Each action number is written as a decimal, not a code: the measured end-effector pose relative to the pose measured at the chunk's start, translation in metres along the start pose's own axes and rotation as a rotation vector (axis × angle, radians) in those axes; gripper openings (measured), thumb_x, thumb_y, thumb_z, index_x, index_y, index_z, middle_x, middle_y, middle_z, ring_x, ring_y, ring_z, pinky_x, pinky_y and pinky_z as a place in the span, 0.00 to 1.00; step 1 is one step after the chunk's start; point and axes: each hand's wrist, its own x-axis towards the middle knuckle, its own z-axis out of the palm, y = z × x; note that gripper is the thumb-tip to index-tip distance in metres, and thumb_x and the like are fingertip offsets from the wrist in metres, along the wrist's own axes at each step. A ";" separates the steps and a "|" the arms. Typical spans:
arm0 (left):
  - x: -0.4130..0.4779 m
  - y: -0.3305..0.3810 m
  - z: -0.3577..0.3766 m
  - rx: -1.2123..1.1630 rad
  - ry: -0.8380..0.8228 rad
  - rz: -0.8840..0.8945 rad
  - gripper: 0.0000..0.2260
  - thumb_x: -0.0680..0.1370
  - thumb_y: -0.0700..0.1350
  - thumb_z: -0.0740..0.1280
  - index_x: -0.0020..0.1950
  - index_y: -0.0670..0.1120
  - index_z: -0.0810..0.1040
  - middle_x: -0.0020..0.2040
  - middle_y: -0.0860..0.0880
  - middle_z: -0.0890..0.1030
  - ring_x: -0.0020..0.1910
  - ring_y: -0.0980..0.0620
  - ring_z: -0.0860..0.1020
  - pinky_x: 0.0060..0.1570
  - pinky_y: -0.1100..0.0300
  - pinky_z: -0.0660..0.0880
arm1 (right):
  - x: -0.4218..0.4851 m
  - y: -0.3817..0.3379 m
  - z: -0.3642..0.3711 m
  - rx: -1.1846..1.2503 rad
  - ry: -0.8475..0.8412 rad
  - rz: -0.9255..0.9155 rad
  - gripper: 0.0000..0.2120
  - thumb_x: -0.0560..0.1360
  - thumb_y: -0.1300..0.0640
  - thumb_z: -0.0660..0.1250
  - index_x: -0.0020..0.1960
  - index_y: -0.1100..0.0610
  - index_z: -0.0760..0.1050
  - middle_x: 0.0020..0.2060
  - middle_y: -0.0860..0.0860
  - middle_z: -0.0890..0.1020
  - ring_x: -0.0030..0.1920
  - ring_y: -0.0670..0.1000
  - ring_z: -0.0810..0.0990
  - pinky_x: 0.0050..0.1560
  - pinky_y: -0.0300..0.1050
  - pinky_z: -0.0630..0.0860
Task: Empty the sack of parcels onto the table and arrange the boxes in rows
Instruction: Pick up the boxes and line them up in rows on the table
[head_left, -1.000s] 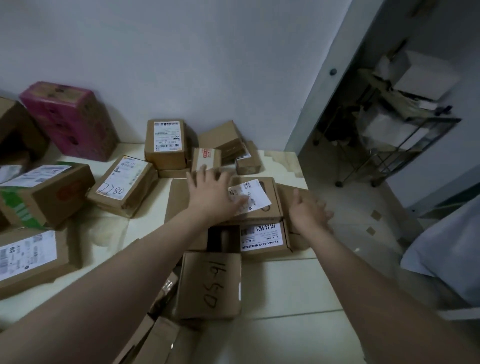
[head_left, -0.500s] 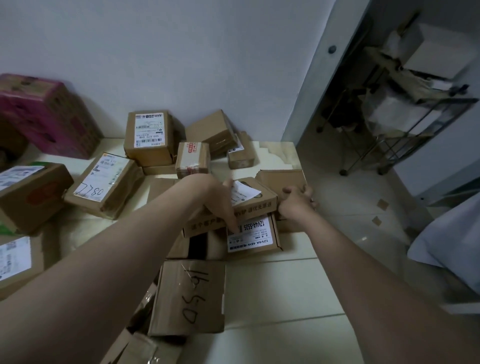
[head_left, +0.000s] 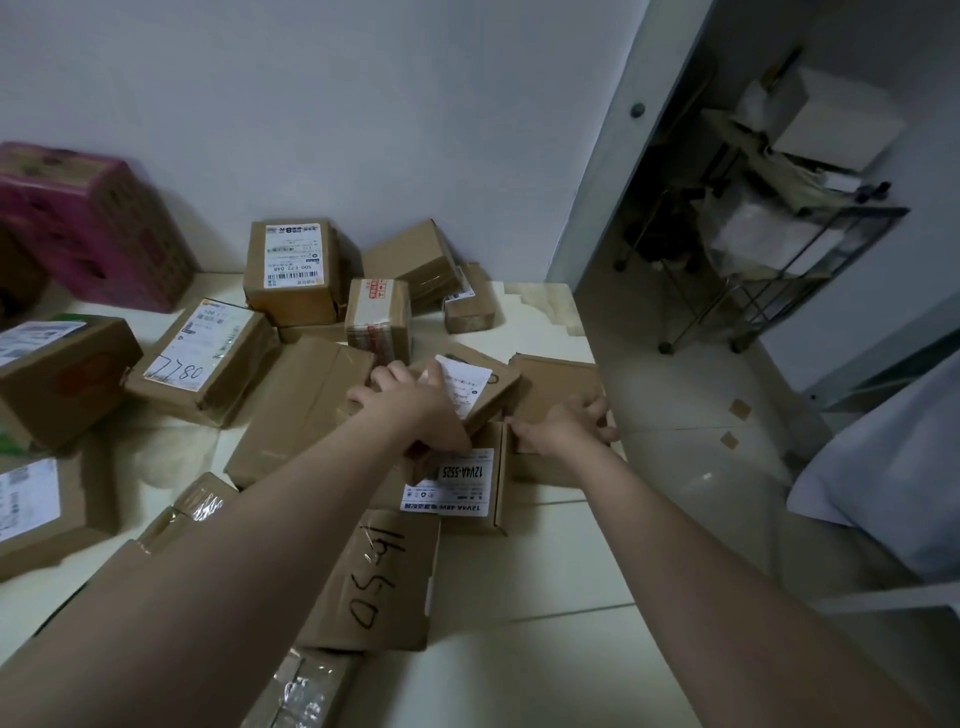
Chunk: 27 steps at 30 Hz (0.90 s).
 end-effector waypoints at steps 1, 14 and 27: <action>-0.001 -0.004 -0.001 0.018 -0.059 0.048 0.55 0.65 0.65 0.73 0.79 0.55 0.40 0.74 0.37 0.56 0.72 0.35 0.59 0.68 0.36 0.63 | -0.001 -0.001 0.002 -0.010 0.004 0.009 0.58 0.64 0.33 0.74 0.77 0.59 0.46 0.76 0.56 0.45 0.74 0.69 0.50 0.69 0.70 0.63; 0.033 -0.015 0.014 -0.535 0.009 0.004 0.48 0.73 0.64 0.68 0.80 0.54 0.39 0.77 0.37 0.56 0.74 0.35 0.60 0.72 0.42 0.62 | 0.031 0.017 -0.032 1.031 -0.218 -0.089 0.18 0.77 0.48 0.65 0.66 0.49 0.70 0.59 0.52 0.78 0.55 0.56 0.80 0.48 0.62 0.82; 0.057 0.012 0.035 -0.420 0.087 -0.102 0.45 0.78 0.57 0.65 0.79 0.52 0.33 0.77 0.37 0.52 0.72 0.36 0.64 0.67 0.43 0.67 | 0.027 -0.013 -0.021 0.425 0.067 -0.307 0.45 0.69 0.31 0.67 0.78 0.47 0.52 0.78 0.52 0.47 0.76 0.62 0.50 0.69 0.61 0.63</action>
